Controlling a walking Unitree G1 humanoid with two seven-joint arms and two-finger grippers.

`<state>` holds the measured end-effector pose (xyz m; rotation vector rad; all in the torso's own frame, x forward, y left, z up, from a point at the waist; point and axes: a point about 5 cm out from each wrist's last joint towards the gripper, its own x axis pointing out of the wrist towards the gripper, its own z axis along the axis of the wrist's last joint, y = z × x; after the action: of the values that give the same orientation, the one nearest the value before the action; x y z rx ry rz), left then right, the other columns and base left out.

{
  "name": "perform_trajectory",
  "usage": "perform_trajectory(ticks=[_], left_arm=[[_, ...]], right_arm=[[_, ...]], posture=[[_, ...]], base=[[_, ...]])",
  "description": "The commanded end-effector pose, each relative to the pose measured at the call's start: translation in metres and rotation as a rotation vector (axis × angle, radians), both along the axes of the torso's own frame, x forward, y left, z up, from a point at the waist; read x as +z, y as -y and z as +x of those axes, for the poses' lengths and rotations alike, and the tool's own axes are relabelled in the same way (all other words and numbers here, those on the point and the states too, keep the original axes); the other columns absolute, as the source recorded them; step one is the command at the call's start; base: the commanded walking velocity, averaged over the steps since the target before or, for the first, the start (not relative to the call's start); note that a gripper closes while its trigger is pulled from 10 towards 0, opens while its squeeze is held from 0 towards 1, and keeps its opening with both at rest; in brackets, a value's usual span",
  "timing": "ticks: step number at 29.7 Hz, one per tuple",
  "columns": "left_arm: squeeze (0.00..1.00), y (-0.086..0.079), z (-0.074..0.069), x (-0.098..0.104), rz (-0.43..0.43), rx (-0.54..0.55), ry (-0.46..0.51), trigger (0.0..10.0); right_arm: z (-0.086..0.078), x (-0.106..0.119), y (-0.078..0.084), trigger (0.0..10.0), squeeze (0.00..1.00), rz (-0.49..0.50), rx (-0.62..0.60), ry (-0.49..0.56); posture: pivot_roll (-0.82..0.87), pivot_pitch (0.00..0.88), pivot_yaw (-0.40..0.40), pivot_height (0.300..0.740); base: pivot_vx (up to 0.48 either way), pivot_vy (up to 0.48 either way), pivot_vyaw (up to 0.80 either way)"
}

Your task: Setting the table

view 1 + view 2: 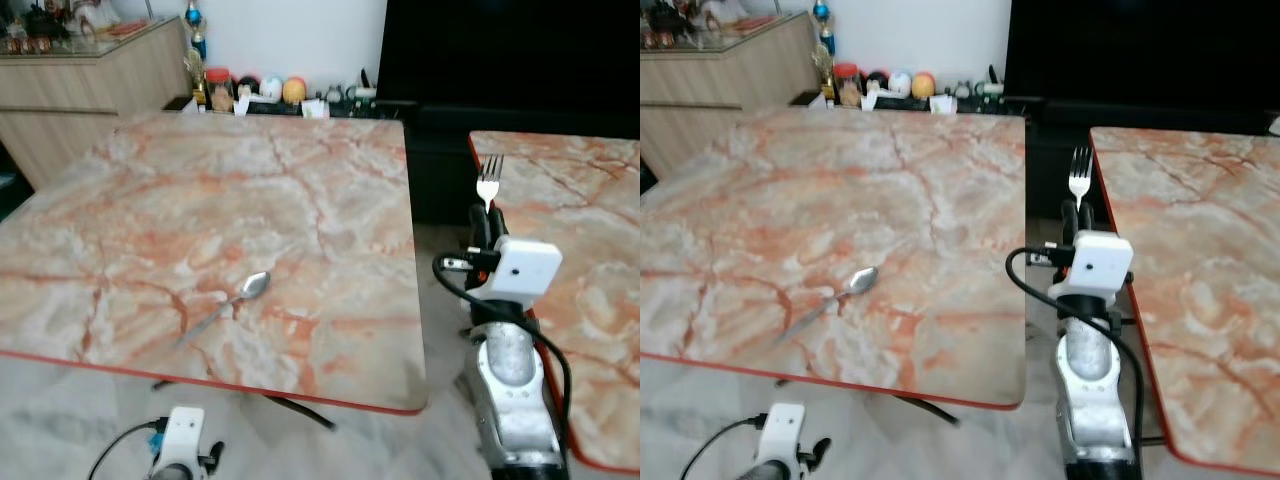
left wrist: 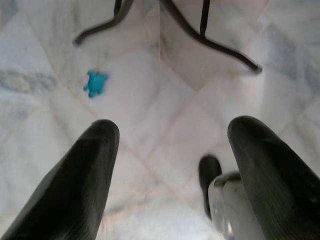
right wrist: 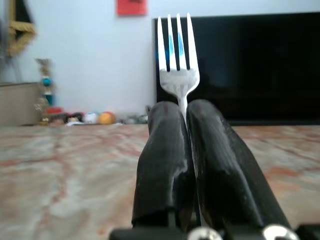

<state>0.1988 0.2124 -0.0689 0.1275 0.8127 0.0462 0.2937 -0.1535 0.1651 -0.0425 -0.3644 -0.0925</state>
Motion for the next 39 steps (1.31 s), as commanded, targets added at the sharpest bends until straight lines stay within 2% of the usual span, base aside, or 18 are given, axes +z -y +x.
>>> perform_trajectory(ticks=[1, 16, 20, 26, 39], left_arm=[[0.00, -0.001, 0.002, 0.001, 0.004, 0.005, 0.009, 10.0], [0.00, -0.003, 0.001, 0.001, 0.006, 0.005, 0.008, 10.0], [0.00, -0.003, 0.002, 0.002, 0.006, 0.006, 0.009, 10.0], [0.00, -0.003, 0.002, 0.002, 0.006, 0.005, 0.010, 10.0], [0.00, -0.003, 0.003, 0.002, 0.006, 0.008, 0.011, 10.0]], right_arm=[[-0.001, 0.004, 0.005, 10.0, 0.00, -0.003, -0.013, 0.019], [0.006, 0.018, -0.005, 10.0, 0.00, 0.001, 0.011, 0.064], [0.008, 0.018, -0.005, 10.0, 0.00, 0.015, 0.008, 0.058], [0.008, 0.016, -0.005, 10.0, 0.00, 0.009, 0.008, 0.048], [0.008, 0.017, -0.006, 10.0, 0.00, -0.012, 0.012, 0.053]], posture=[[0.05, 0.000, 0.010, 0.740], [0.04, 0.000, 0.022, 0.740], [0.04, 0.000, 0.023, 0.740], [0.04, 0.003, 0.025, 0.740], [0.04, 0.005, 0.025, 0.740]], base=[[0.000, -0.356, 0.00], [0.000, -0.354, 0.00], [0.000, -0.355, 0.00], [0.000, -0.351, -0.73], [0.000, -0.355, 0.00]])
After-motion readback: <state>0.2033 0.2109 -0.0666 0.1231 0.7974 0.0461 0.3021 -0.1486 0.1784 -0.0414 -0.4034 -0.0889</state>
